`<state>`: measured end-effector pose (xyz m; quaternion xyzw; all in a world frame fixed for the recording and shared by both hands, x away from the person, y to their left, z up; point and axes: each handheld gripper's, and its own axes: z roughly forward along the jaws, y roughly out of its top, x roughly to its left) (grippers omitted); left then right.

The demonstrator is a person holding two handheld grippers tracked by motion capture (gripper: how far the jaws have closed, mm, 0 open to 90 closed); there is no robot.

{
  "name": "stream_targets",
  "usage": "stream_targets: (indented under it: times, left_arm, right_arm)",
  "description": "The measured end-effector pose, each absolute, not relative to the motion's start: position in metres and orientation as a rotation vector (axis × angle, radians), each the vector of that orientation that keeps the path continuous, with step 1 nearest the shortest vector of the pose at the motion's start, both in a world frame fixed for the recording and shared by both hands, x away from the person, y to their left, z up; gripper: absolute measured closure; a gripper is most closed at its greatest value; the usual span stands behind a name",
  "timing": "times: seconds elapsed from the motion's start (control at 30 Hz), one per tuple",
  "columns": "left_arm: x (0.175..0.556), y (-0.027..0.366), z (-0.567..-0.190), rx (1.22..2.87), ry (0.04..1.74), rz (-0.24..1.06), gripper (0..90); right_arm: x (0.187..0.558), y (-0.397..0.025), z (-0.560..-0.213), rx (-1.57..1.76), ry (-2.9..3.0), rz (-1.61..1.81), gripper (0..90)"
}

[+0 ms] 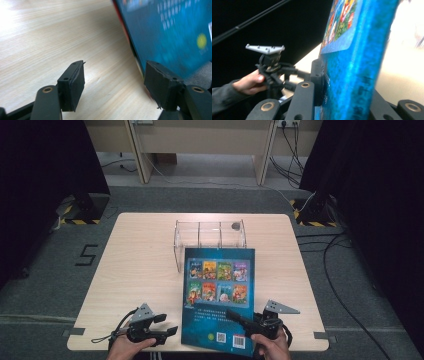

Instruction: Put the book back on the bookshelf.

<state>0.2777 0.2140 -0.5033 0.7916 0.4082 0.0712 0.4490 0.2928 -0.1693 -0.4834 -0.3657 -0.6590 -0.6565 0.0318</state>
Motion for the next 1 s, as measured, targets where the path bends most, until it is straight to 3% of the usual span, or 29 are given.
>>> stream_targets:
  times: [0.37, 1.0]
  left_arm:
    - [0.280, 0.216, -0.507, 2.008, 1.014, 0.225, 34.8]
    - [0.278, 0.212, -0.511, 2.049, 0.993, 0.217, 36.3]
  right_arm:
    - [0.279, -0.158, -0.455, -1.037, -2.518, -2.300, 78.6]
    - [0.260, -0.170, -0.458, -0.914, -2.739, -2.118, 79.0]
